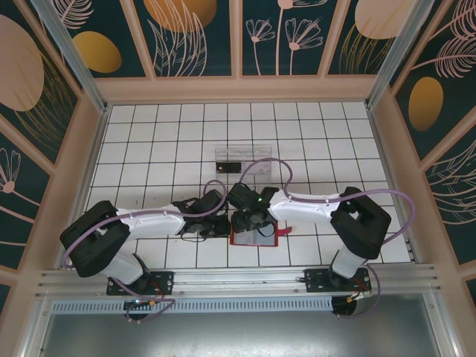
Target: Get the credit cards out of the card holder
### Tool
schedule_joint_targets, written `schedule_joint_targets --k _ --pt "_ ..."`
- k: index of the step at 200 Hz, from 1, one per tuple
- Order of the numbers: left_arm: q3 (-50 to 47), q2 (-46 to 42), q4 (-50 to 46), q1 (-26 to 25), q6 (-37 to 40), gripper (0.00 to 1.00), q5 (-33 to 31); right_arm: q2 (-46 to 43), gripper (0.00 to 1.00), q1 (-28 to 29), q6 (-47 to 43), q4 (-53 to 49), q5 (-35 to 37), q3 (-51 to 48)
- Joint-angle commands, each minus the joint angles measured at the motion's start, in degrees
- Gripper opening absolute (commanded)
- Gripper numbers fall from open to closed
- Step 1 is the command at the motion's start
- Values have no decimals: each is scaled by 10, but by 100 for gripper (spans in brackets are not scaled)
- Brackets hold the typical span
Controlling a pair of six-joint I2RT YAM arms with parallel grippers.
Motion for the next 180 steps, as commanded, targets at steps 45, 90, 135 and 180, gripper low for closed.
schedule_joint_targets --k 45,90,135,180 --pt "-14 -19 -47 1 -2 16 -29 37 59 19 23 -35 40 26" --pt "-11 -26 -60 2 -6 15 -42 28 56 20 33 -38 51 15" --pt "-26 -61 -85 10 -33 15 -83 21 56 22 34 -41 51 20" --pt "-62 -96 -73 43 -27 15 -72 26 59 23 35 -44 50 26"
